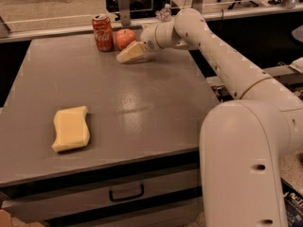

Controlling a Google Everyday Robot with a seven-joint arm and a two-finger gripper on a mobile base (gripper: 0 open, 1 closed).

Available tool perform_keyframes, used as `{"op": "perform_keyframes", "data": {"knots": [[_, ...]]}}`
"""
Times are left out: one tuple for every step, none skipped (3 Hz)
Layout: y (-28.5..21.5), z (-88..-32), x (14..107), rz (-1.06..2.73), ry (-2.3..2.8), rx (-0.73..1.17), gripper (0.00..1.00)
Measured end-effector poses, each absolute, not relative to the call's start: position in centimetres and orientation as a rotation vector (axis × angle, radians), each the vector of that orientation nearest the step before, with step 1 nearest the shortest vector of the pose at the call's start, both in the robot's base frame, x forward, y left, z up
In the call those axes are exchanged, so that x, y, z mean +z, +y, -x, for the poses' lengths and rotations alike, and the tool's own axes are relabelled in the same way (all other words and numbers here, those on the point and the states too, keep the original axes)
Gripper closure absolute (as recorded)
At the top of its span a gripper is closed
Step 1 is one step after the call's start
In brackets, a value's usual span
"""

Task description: Move apple near coke can

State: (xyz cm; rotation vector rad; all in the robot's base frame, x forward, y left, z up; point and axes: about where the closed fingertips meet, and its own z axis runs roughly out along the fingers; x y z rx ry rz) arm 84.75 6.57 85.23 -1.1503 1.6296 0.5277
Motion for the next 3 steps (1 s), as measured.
{"op": "perform_keyframes", "data": {"knots": [[2.4,-82.3,88.1,1.038,1.612,0.527,0.00],[-1.5,-80.0,89.8,0.964,1.614,0.500,0.00],[-6.7,-77.5,90.8,0.872,1.692,0.442,0.00]]}}
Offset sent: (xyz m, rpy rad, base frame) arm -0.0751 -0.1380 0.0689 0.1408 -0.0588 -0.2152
